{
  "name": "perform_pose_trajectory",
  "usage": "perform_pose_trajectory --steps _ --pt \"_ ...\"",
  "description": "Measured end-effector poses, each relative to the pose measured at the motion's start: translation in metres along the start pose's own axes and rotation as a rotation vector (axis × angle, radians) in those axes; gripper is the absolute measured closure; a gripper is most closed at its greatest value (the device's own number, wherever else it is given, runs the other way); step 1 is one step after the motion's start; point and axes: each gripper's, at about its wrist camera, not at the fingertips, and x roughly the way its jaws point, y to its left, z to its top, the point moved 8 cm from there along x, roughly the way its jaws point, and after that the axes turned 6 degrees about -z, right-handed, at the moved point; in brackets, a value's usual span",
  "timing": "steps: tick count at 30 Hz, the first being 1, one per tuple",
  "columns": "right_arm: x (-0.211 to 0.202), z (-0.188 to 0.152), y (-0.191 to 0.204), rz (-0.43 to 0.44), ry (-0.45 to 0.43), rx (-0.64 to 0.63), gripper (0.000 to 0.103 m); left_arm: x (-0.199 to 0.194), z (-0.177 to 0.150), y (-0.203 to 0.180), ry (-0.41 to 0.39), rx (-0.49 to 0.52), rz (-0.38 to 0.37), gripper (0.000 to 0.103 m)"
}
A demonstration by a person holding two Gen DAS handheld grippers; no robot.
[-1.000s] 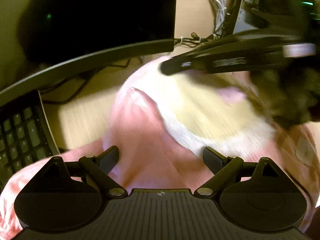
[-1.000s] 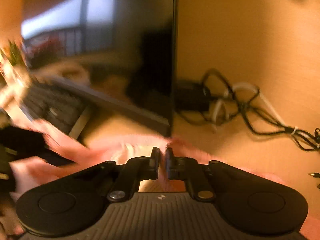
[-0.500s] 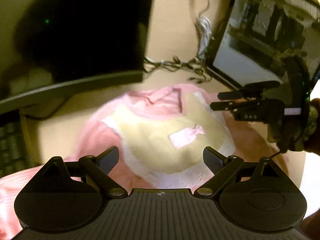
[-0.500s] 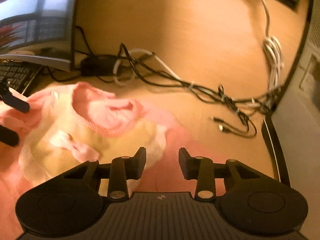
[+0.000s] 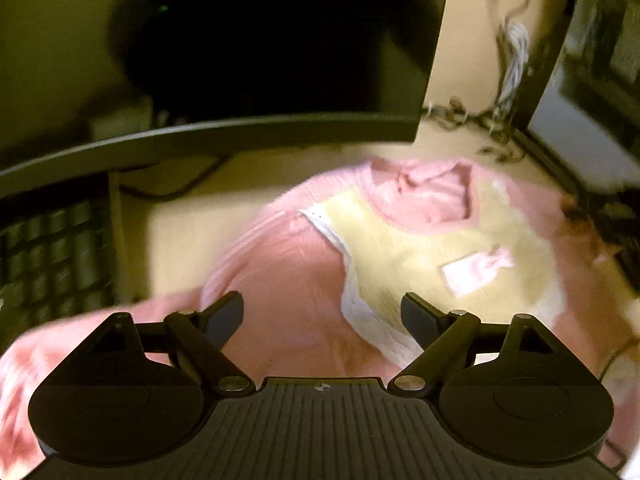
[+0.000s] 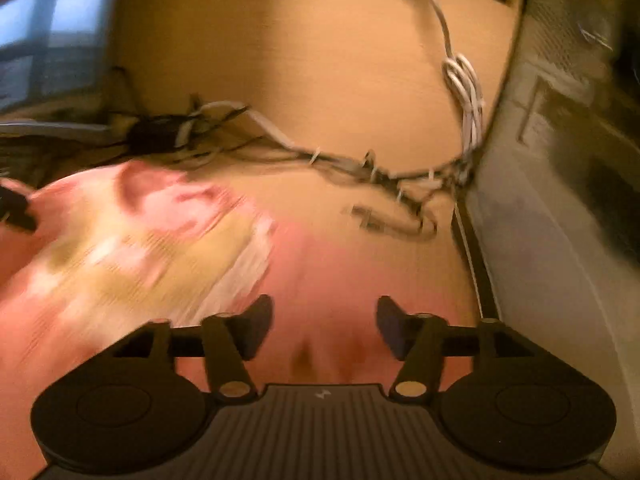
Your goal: Fold clothes
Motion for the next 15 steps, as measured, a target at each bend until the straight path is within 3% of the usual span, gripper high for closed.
perform_pose_trajectory --steps 2,5,8,11,15 --pt "-0.027 -0.026 0.001 0.032 0.040 -0.041 0.043 -0.024 -0.011 -0.002 -0.008 -0.027 -0.020 0.009" --pt "-0.066 -0.061 0.008 0.049 0.058 -0.218 0.043 -0.051 -0.044 -0.015 0.030 -0.019 -0.027 0.009" --pt "-0.094 -0.098 0.009 0.056 0.062 -0.418 0.043 -0.070 -0.076 -0.032 0.071 0.022 0.024 0.008" --pt "-0.103 -0.129 0.007 0.075 0.081 -0.531 0.044 -0.085 -0.105 -0.043 0.095 0.015 0.063 0.008" --pt "-0.103 -0.138 0.017 0.057 -0.007 -0.656 0.046 -0.098 -0.126 -0.056 0.099 -0.030 0.095 0.007"
